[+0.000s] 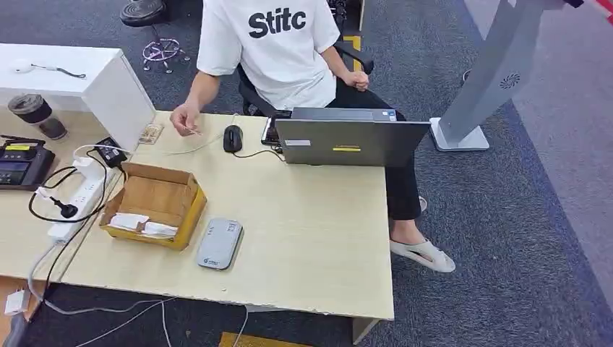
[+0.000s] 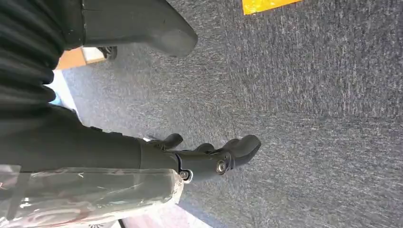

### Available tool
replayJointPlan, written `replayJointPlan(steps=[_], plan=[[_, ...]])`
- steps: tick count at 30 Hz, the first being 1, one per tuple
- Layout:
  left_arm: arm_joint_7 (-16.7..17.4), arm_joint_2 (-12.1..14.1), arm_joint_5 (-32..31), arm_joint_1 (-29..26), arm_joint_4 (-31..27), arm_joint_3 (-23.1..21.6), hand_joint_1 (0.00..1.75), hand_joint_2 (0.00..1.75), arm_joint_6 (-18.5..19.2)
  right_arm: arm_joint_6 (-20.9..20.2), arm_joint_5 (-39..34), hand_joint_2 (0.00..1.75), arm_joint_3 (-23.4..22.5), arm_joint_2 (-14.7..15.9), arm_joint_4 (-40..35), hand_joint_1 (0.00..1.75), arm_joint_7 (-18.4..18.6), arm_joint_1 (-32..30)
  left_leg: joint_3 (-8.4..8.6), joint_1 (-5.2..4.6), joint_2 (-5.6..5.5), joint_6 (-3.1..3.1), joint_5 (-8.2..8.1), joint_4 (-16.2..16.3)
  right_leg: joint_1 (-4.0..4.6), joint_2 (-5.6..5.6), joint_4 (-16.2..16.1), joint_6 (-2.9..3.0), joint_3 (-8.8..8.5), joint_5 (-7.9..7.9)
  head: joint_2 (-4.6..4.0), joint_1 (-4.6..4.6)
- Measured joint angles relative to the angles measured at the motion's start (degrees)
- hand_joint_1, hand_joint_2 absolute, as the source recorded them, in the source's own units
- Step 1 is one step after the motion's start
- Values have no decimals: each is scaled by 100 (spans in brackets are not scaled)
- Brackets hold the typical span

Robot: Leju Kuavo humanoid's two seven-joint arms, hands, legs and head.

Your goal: Pass the card to the sensor for recognition and then transmit it.

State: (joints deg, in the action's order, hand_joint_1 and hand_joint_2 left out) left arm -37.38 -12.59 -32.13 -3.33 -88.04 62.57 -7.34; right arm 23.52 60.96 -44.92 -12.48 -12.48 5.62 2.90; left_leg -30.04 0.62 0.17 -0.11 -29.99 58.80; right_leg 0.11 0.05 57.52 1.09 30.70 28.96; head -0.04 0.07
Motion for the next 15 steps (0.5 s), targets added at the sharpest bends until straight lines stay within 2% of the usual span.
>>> replayJointPlan(steps=[4, 9, 15], plan=[[70, -175, -5, -221, -567, -357, 0, 175, 6, 0, 9, 175, -42, -4, 0, 0, 4, 0, -1, 0, -1, 0, 0, 0, 1, 0, 0, 0, 2, 0, 0, 0], [457, -317, -63, -499, -1298, -1050, 0, 175, -112, 0, 28, 175, -96, -22, 0, 0, 0, -1, -3, 0, -1, 0, 0, 0, 0, -2, 0, 0, 0, 0, 0, 2], [514, -354, -37, -637, -1604, -1381, 0, 175, -179, -7, 92, 175, -103, -26, 0, 0, 0, -2, -1, -1, -1, 0, 0, 0, 0, -1, 0, 0, 0, 0, 0, 0]])
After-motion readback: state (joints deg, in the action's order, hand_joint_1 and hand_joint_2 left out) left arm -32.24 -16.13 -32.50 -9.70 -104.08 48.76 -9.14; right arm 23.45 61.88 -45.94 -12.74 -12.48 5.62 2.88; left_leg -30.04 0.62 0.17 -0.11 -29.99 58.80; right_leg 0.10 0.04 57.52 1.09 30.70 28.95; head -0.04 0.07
